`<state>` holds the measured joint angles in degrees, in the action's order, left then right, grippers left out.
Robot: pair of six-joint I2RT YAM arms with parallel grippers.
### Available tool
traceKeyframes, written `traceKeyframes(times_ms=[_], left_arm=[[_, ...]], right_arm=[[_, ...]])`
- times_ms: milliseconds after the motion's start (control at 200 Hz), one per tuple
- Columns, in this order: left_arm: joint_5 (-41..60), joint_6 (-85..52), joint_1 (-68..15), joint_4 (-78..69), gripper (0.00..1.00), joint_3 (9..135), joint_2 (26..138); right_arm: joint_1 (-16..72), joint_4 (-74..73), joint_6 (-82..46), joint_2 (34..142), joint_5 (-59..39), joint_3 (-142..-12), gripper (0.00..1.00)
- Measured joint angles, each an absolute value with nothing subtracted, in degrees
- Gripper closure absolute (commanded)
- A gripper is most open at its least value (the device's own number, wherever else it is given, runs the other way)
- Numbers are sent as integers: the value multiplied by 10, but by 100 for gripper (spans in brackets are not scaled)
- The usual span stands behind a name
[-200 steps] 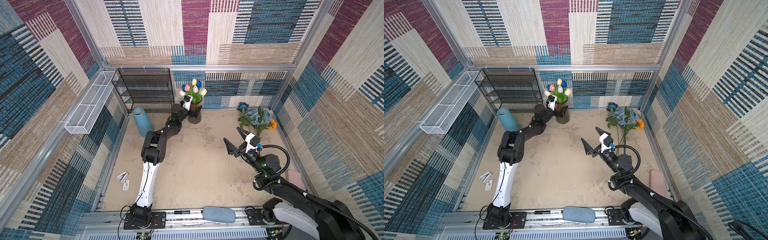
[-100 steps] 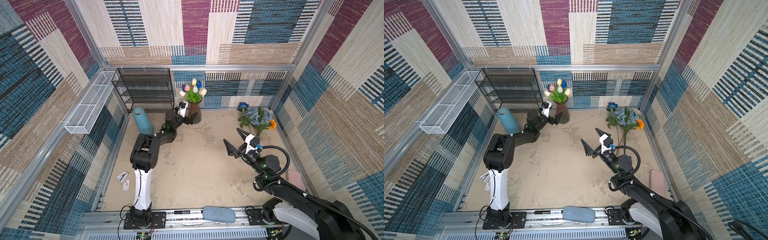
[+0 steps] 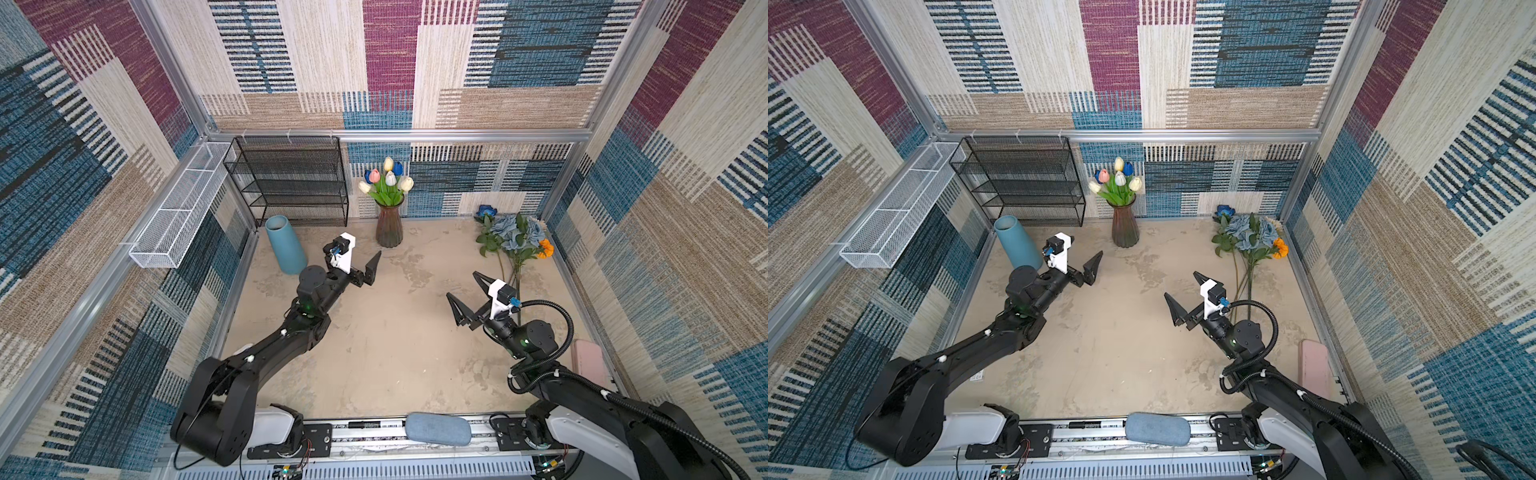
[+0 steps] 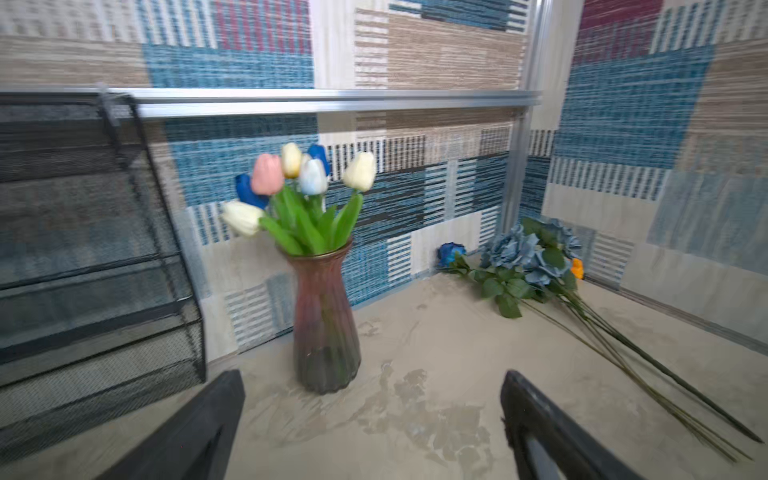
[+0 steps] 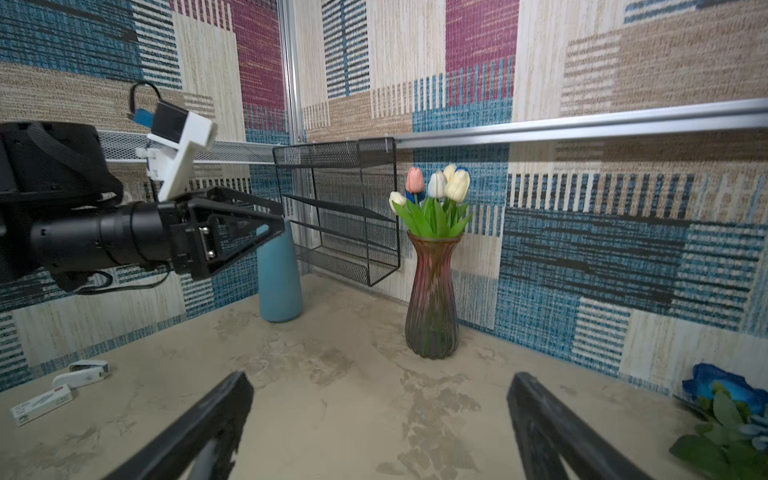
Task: Arrange the flowers into the vase
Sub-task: 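Move the left gripper over to the light blue cylindrical vase, then lower the left gripper onto the blue vase rim and close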
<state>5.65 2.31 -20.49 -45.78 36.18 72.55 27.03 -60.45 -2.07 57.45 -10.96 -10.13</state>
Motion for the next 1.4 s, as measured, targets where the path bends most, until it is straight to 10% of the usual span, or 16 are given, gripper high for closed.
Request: traceKeyframes(times_ms=[656,1402], left_arm=[[-225,30,-98,-388,1,225,609],[32,41,101,-524,1,520,1041]], right_arm=[[273,-693,-55,653,-119,-70,0],[273,-691,-50,675,-140,-83,0]])
